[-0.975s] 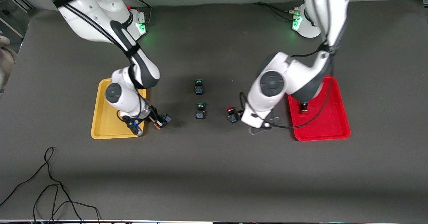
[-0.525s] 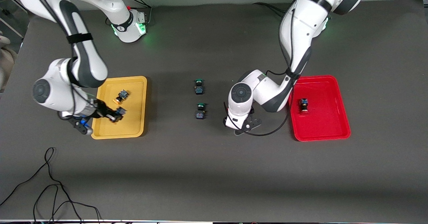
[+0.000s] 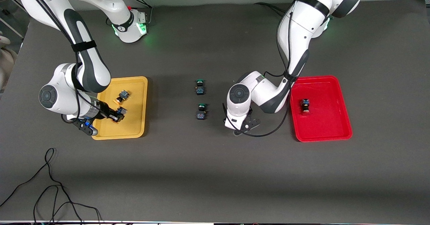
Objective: Place red and yellow buttons in trays
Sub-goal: 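Lower the yellow button into its tray while the left gripper lowers the red one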
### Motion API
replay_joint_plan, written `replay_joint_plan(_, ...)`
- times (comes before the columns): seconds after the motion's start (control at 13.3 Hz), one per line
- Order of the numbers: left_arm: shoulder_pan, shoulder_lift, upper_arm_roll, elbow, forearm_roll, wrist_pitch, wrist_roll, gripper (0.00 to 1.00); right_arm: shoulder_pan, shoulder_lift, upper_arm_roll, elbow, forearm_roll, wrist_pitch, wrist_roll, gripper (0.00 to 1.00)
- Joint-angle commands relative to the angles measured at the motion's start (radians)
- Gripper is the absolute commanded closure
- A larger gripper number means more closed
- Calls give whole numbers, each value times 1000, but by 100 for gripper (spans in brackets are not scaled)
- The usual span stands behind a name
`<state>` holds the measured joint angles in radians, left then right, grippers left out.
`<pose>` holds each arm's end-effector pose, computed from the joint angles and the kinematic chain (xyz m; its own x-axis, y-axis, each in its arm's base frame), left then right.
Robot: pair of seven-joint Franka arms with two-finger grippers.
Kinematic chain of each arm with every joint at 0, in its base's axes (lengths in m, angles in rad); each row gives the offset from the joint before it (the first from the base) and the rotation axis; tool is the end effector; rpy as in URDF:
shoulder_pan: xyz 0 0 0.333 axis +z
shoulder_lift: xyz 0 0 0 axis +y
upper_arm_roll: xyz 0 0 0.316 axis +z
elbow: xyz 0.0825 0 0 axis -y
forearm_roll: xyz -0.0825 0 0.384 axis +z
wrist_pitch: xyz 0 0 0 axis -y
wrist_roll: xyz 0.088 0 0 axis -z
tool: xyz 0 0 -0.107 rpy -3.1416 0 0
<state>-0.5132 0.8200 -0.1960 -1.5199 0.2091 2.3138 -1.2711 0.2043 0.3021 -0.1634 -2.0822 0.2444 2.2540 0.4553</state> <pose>0.5533 -0.4414 0.1793 0.8870 0.4616 0.0073 0.4617 -0.8870 -0.0094 0.5699 0.0312 0.2727 0.8284 -0.5335 -0.1708 -0.5480 -0.8350 -0.0497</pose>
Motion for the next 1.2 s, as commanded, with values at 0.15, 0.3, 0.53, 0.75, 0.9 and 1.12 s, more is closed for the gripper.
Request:
replay_joint_plan(0.15, -15, -15, 9, 21, 7, -36, -24, 100, 3, -12, -4, -4, 4, 6, -20, 85)
replay_joint_plan(0.3, 19, -54, 6, 24, 4, -112, 27, 100, 4, -12, -4, -4, 7, 6, -18, 85)
replay_joint_plan(0.53, 161, -172, -42, -6, -100, -281, 288, 100, 4, -9, -2, -4, 7, 7, -18, 85)
replay_joint_plan(0.75, 307, -318, -43, -167, -131, -329, 554, 100, 6, -6, -4, -4, 7, 10, -18, 85)
replay_joint_plan(0.9, 419, -408, -42, -305, -131, -327, 781, 100, 6, 2, -4, -6, 7, 16, -18, 85)
replay_joint_plan(1.12, 573, -438, -36, -393, -108, -294, 1051, 100, 3, 29, -4, -3, 7, 62, -18, 21)
